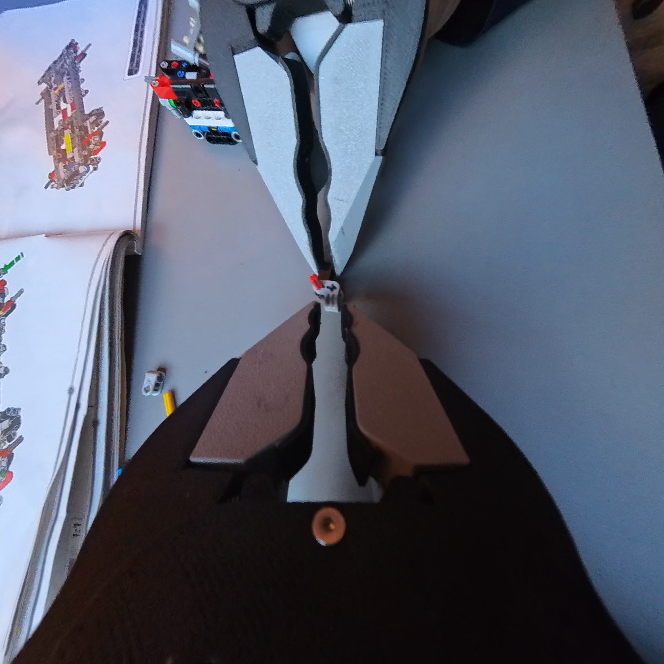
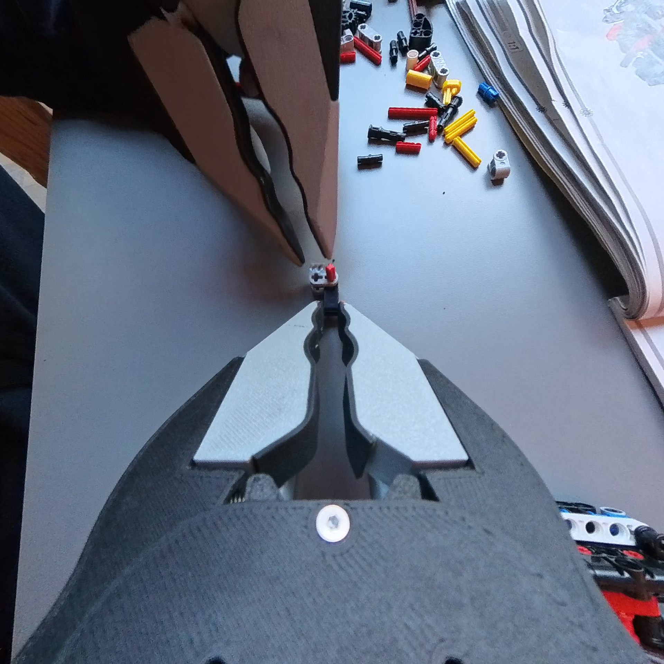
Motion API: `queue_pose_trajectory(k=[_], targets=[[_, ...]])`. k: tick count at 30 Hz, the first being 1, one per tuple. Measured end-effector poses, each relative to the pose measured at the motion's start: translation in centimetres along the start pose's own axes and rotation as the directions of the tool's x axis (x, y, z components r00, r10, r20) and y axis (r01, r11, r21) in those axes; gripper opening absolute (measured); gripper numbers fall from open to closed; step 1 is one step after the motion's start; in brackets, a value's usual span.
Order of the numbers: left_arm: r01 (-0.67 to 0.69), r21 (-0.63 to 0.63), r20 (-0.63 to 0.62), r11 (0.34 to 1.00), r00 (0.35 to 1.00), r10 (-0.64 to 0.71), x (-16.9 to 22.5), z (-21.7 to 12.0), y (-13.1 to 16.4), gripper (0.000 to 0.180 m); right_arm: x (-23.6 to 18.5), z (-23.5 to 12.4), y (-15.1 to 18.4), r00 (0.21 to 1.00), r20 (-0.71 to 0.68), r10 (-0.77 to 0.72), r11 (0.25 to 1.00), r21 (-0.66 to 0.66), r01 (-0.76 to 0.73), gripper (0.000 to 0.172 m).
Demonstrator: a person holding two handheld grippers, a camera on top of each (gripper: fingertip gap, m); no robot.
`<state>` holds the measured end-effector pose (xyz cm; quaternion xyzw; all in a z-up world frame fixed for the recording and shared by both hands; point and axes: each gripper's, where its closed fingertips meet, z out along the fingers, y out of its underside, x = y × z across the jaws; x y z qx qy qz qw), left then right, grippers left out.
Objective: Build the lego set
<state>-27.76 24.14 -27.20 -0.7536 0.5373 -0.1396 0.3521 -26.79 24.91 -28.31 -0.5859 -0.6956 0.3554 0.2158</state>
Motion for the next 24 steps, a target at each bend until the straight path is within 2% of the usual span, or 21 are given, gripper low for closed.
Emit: queue_pose_trajectory(k=[5,11,24], targets=[[0.077,0.083,-0.061,0.994,0.996,-0.072,0.0,-0.7,-1.2,0.009,0.0,0.0,0.0,1.0,-0.002,-0.002,1.0,0.0,0.002,0.004],[0.187,0.09,-0.113,0.978,0.978,-0.177,-0.5,-0.2,-1.7,0.01,0.0,0.0,0.0,1.0,-0.003,-0.005,1.0,0.0,0.005,0.004],[0.189,0.069,-0.126,0.979,0.976,-0.18,-0.9,0.2,-1.9,0.0,-0.1,0.0,0.0,1.0,-0.003,-0.011,1.0,-0.002,0.011,0.005]])
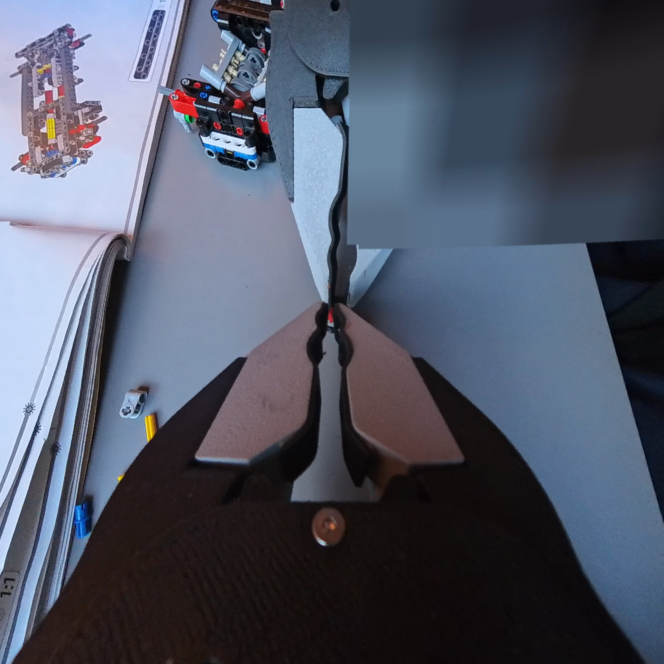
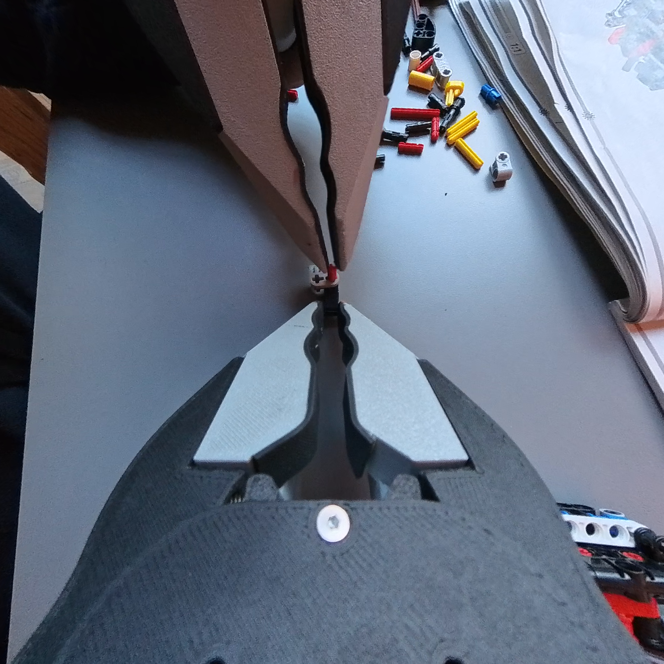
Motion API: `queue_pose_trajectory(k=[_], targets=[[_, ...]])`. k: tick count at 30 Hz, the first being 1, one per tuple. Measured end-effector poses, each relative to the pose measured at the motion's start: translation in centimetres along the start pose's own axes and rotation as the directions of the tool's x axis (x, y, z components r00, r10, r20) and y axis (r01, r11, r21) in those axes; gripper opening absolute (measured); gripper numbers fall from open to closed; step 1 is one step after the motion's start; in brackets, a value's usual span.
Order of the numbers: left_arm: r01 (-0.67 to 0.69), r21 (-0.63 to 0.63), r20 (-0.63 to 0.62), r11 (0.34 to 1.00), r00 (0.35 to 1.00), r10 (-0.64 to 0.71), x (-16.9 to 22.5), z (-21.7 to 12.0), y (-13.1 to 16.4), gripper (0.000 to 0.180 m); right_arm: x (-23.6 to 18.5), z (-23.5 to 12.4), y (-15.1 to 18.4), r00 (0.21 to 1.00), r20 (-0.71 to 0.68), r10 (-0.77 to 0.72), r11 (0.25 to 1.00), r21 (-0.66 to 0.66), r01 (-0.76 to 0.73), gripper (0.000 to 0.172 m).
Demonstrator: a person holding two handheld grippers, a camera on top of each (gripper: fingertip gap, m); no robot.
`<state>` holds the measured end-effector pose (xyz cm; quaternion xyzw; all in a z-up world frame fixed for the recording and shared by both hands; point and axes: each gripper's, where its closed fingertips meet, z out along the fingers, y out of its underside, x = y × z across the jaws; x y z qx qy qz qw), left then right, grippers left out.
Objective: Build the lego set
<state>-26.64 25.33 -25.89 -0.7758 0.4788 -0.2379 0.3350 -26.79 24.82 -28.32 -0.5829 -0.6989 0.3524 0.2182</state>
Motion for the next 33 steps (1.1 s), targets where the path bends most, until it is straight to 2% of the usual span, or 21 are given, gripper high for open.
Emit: queue_pose_trajectory(k=[16,33], targets=[[-0.028,-0.03,-0.006,0.999,1.0,0.027,0.25,0.29,0.4,0.002,-0.05,0.04,0.04,1.0,0.003,-0.001,1.0,-0.004,0.001,0.005],[-0.048,-0.072,0.043,0.996,0.998,0.051,0.19,0.24,0.72,0.002,-0.06,0.05,0.01,1.0,-0.007,-0.008,1.0,-0.003,0.008,0.005]])
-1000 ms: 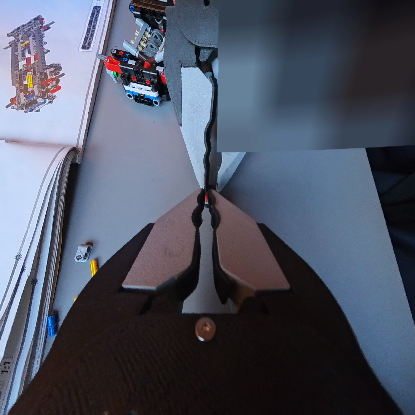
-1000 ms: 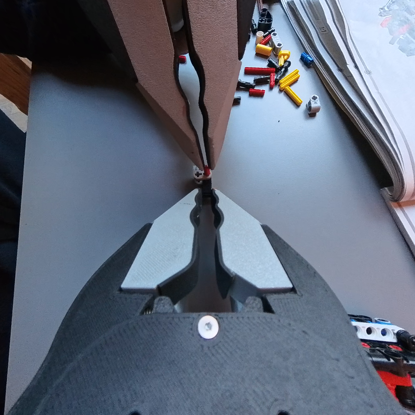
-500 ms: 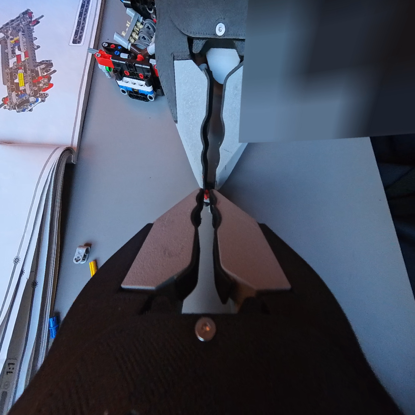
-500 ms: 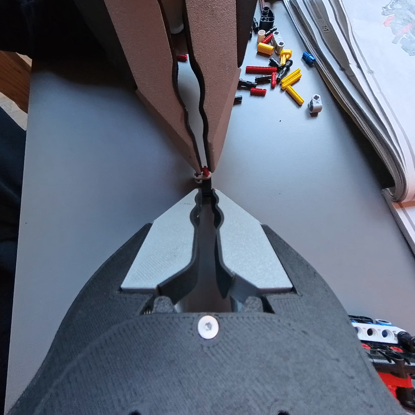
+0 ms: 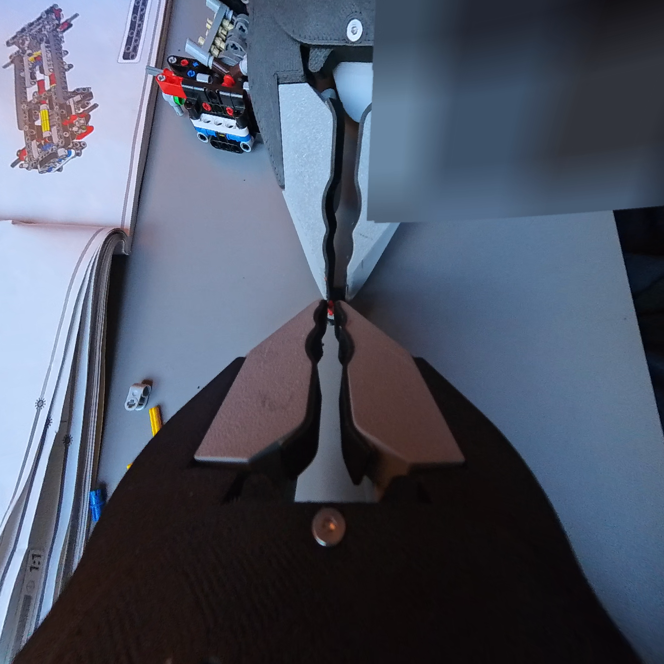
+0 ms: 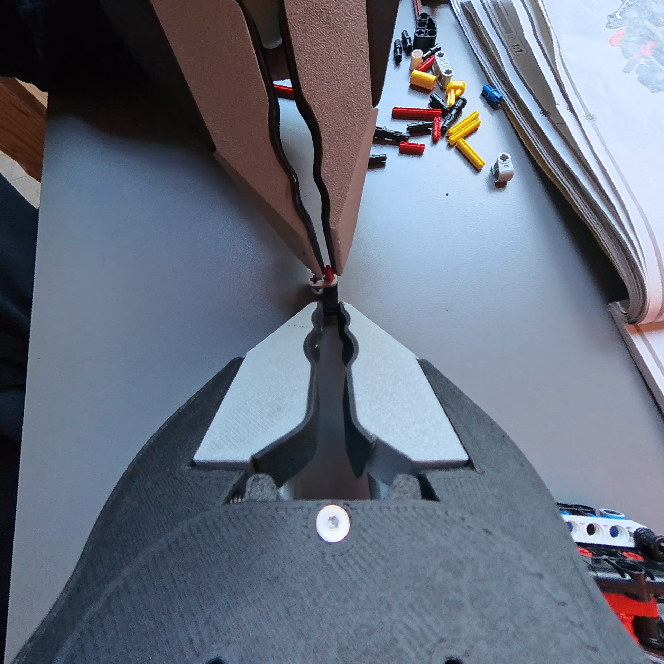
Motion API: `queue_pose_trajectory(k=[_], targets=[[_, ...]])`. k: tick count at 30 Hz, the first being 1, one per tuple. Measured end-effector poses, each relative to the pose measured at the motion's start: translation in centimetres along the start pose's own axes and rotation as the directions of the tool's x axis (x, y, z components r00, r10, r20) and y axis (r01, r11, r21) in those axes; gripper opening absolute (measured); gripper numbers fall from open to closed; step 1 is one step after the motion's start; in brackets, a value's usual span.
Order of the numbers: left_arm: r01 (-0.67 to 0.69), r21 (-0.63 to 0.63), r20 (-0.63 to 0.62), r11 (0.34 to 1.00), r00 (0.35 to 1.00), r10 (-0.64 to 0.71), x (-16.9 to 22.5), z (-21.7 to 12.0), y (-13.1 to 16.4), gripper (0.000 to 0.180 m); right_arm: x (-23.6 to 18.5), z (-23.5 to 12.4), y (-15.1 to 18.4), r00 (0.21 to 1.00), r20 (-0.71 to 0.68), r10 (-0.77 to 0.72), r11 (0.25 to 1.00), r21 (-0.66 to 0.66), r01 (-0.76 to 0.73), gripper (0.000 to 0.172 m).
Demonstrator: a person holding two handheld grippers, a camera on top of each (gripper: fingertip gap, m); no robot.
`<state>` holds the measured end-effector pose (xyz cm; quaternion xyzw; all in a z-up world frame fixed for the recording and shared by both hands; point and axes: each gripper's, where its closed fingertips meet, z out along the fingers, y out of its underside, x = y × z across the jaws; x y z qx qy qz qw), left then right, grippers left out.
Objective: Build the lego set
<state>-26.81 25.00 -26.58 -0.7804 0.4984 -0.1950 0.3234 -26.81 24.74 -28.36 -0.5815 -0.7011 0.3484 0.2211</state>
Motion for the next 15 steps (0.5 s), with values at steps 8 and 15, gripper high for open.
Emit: queue_pose_trajectory(k=[8,15], targets=[[0.001,0.001,0.013,1.0,1.0,-0.001,-0.05,0.0,0.09,0.002,0.01,0.0,-0.02,1.0,0.001,0.004,1.0,0.001,-0.004,0.005],[-0.021,-0.01,0.032,1.0,0.999,0.021,-0.03,0.07,0.07,0.002,0.02,0.01,0.04,1.0,0.008,0.012,1.0,-0.003,-0.012,0.005]])
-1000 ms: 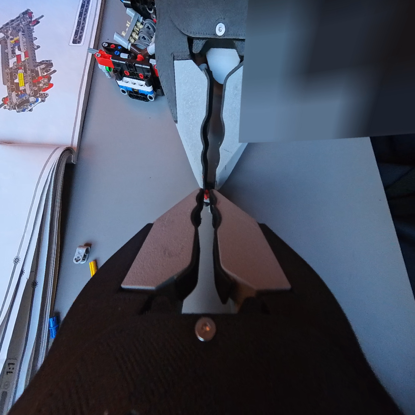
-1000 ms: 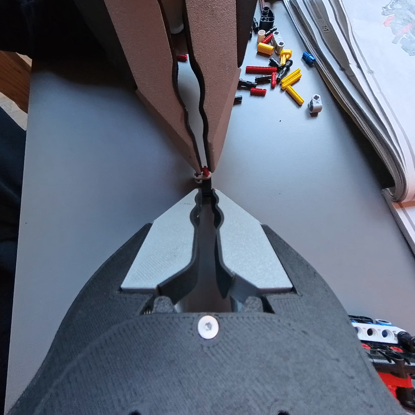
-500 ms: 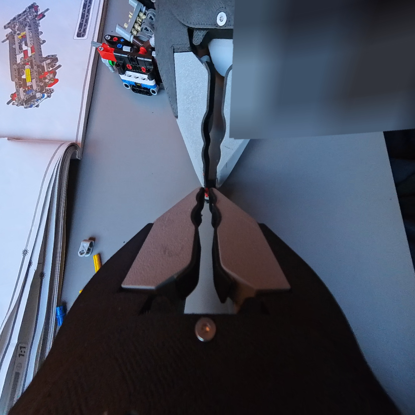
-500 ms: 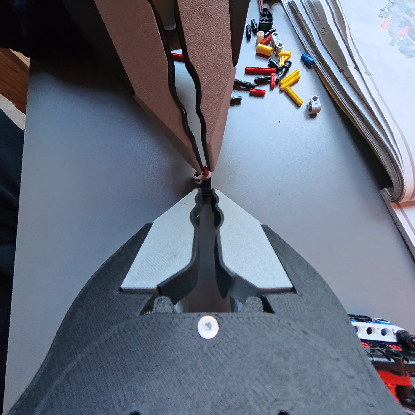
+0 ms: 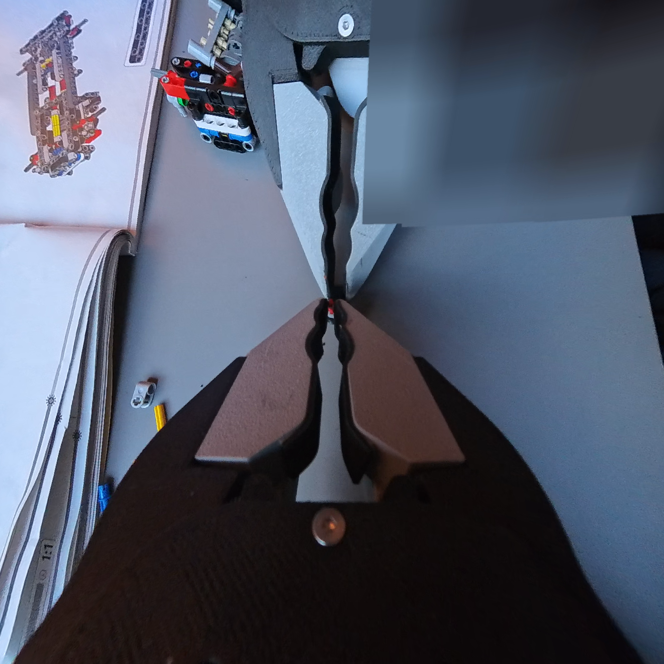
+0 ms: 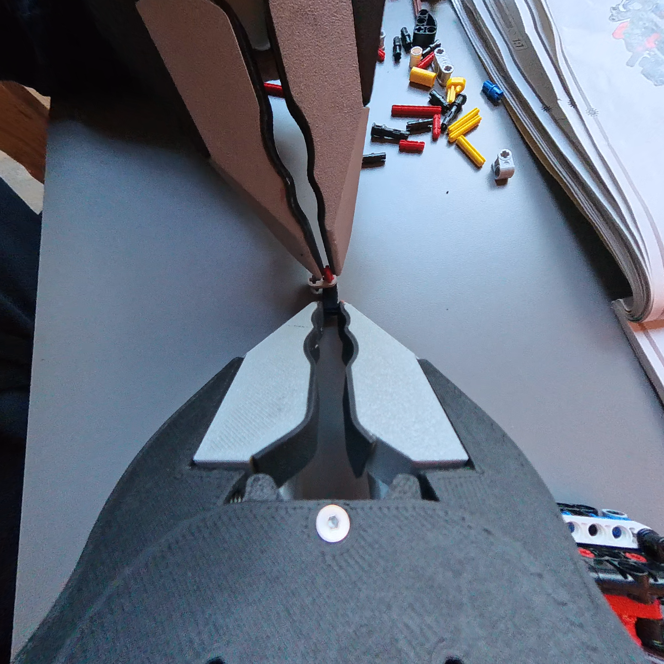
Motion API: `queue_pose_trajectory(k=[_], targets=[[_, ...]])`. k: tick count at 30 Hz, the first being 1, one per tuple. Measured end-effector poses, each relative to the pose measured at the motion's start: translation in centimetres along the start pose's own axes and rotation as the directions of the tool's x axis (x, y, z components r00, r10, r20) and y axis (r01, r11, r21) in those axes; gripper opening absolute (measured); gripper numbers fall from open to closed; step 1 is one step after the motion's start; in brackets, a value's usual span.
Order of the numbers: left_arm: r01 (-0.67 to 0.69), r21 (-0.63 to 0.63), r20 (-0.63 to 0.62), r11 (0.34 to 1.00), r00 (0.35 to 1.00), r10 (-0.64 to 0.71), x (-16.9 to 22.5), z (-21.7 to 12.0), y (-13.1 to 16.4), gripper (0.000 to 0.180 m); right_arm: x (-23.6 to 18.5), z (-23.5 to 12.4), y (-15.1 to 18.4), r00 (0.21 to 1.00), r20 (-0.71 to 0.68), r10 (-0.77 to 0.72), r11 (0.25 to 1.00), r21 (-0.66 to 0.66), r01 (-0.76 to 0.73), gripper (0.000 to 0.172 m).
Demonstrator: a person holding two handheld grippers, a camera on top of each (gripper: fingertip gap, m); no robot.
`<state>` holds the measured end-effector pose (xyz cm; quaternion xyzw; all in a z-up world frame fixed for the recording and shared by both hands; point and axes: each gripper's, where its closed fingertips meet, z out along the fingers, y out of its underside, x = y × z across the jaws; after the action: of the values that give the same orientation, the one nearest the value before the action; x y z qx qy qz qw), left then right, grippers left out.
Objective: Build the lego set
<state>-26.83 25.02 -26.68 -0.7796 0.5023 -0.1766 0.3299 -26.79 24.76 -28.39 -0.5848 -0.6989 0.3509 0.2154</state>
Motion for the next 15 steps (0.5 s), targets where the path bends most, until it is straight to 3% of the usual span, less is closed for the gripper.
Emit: queue_pose_trajectory(k=[13,15], targets=[[0.118,0.064,-0.072,0.991,0.991,-0.113,0.16,-0.23,-0.14,0.002,-0.13,0.03,-0.1,1.0,0.006,0.0,1.0,0.006,0.0,0.005],[0.107,0.028,-0.055,0.994,0.993,-0.105,0.13,-0.15,0.36,0.034,-0.07,0.02,-0.07,1.0,0.002,0.0,1.0,0.005,0.0,0.005]])
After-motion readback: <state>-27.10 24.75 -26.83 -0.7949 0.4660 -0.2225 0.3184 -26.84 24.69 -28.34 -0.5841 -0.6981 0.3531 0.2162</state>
